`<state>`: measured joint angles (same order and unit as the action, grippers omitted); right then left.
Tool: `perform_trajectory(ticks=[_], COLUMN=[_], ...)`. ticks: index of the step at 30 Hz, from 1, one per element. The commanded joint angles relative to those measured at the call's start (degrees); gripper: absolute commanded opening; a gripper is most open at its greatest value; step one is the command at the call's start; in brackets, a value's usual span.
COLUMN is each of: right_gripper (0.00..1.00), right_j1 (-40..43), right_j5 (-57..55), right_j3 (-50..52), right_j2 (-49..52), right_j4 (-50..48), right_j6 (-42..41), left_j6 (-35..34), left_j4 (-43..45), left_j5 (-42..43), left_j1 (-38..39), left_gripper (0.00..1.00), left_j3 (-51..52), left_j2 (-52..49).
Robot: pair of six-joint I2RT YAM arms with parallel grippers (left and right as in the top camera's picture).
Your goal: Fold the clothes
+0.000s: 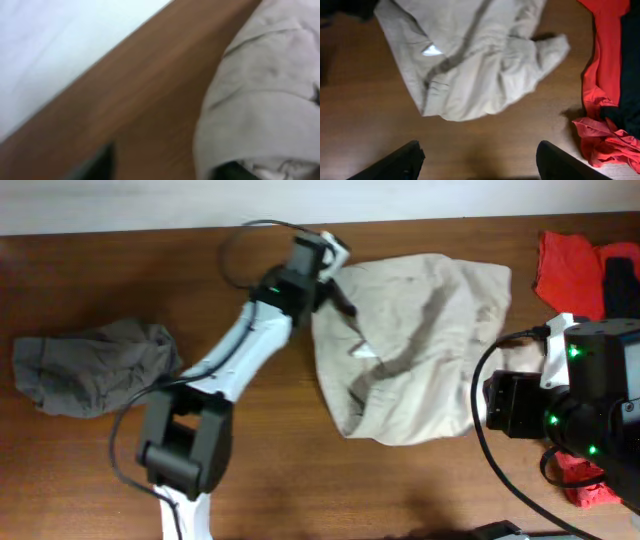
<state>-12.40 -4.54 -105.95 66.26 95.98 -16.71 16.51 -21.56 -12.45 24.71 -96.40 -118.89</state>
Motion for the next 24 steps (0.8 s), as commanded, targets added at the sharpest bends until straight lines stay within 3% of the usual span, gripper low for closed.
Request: perform_trajectory(ticks=[1, 2, 10, 11, 14, 19, 24], right_gripper=[0.8, 0.8, 0.81, 0.82, 0.82, 0.82, 0.82], right_j1=[0.11, 0.11, 0.11, 0.11, 0.11, 0.11, 0.11], right_j5=[-0.87, -0.9, -1.77, -1.77, -1.77, -1.75, -1.86], right_j3=[0.04, 0.04, 0.04, 0.04, 0.04, 0.04, 0.04], right_j2=[-0.28, -0.26, 0.7, 0.87, 1.38, 1.99, 1.99], right_j4=[0.37, 0.52, 0.79, 0.79, 0.72, 0.85, 1.33], right_j6=[-0.33, -0.33, -0.33, -0.31, -0.31, -0.33, -0.31], left_j6=[-9.51, -10.23, -11.21, -11.89, -14.4, -21.27, -33.48], left_j4=[-4.81, -6.69, -15.98, -16.2, -16.81, -17.75, -19.04], left_j5=[1.36, 4.92, 51.76, 54.49, 51.95, 36.52, 28.79], left_j1=[-3.54, -4.33, -4.96, -4.44, -1.73, 3.72, 5.18], left_gripper=[0.84, 0.99, 0.98, 0.98, 0.99, 0.99, 0.99], left_j3=[-0.42, -0.42, -0.37, -0.35, -0.26, -0.17, -0.17], left_j2=[0.87, 1.03, 1.27, 1.27, 1.2, -0.24, -3.15])
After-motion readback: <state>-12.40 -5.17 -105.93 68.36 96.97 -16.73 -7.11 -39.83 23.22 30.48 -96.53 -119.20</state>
